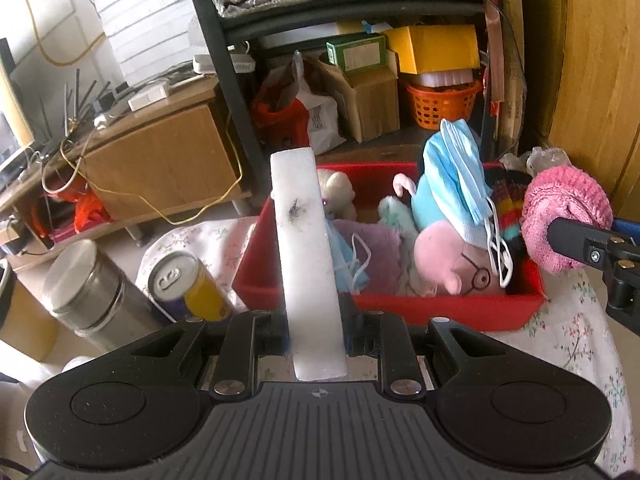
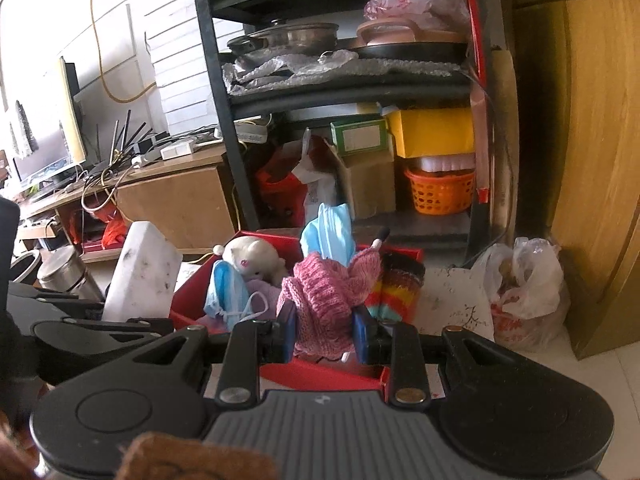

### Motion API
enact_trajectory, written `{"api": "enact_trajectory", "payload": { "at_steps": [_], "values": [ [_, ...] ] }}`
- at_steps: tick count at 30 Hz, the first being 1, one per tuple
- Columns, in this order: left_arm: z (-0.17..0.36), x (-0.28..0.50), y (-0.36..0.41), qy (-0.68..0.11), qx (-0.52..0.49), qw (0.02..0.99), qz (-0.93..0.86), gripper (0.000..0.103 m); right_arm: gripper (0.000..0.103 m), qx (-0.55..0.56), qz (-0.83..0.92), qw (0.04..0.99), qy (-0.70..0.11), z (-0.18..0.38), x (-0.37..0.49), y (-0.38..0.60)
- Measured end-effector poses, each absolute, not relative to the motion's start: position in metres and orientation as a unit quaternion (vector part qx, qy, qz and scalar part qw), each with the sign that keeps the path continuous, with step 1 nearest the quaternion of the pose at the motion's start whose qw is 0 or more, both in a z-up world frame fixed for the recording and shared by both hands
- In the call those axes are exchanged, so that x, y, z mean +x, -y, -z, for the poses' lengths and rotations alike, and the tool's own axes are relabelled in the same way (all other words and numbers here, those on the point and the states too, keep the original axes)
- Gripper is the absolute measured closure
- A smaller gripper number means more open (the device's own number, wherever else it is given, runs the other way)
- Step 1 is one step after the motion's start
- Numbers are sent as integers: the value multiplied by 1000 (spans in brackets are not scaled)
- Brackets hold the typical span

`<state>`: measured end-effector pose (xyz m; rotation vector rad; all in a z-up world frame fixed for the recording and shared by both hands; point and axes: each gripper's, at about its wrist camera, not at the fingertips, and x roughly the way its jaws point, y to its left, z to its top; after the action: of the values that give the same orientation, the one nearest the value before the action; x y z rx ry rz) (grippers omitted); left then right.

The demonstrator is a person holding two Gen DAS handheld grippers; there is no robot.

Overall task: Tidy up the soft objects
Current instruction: 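Carry the sponge and pink knit ball with both grippers over the red box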

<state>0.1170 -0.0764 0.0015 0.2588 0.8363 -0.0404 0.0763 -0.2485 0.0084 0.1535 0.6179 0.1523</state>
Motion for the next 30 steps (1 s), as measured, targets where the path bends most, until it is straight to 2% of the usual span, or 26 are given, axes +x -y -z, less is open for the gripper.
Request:
{"api": "enact_trajectory", "payload": {
  "at_steps": [16, 30],
  "values": [
    [4, 175, 74, -400, 108, 910, -3, 81, 103, 89, -45, 948, -303, -1, 134, 266],
    [16, 215, 83, -405, 71, 911, 28, 79, 103, 87, -88, 940, -318, 25, 178, 241]
  ]
}}
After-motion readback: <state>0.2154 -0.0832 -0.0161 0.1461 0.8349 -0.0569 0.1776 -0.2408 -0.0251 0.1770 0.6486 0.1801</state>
